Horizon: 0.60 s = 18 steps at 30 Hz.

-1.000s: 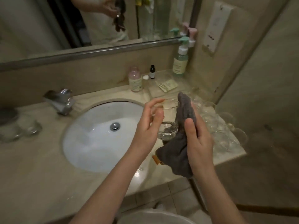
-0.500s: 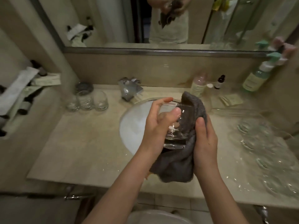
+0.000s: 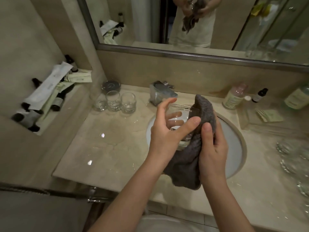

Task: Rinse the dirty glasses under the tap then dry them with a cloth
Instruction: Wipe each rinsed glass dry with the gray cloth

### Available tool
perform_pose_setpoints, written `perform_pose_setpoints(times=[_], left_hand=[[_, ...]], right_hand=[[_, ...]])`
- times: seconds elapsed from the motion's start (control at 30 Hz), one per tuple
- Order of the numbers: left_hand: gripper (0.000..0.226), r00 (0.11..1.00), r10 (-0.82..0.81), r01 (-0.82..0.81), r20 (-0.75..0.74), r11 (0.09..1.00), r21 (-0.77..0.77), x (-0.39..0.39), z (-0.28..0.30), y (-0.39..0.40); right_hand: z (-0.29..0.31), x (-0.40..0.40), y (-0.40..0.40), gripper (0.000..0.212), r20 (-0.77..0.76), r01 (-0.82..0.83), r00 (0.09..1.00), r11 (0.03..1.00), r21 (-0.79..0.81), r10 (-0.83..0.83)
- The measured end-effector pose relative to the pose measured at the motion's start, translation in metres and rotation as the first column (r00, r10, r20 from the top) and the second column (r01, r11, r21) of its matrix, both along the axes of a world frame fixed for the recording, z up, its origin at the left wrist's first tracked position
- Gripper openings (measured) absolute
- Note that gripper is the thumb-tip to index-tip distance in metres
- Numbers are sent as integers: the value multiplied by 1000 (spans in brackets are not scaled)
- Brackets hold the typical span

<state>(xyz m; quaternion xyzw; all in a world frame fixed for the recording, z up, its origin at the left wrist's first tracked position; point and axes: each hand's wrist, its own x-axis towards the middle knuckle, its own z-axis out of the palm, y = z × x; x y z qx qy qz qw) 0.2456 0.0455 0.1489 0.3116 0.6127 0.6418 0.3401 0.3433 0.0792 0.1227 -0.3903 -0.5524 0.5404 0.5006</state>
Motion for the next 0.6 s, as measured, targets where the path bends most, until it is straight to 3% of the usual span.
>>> perform_pose_setpoints(times=[0.1,0.17,0.33,0.43,0.6], left_hand=[[56,981,-95,92,170,995,31,-18,-1,-4],[53,972,-125,123,197,992,22,-29,-3,-8],[68,999,-37,36,-23,998,-44,-50,-6,-13],[61,987,54,-56,-149,998,-10,-61,-7,-24],[68,991,48,-52,-128,998,-23,-74,-7,-32]], right_hand=[[2,-13,-2,55,-32,-15,999,999,-48,14],[2,-22,-6,42,-53,-29,998,997,-71,25],[1,-44,-18,36,-50,-21,999,997,-68,18],[-2,-57,-23,50,16,13,1000,999,-31,-13],[-2,-76,-36,53,64,13,998,999,30,-15]])
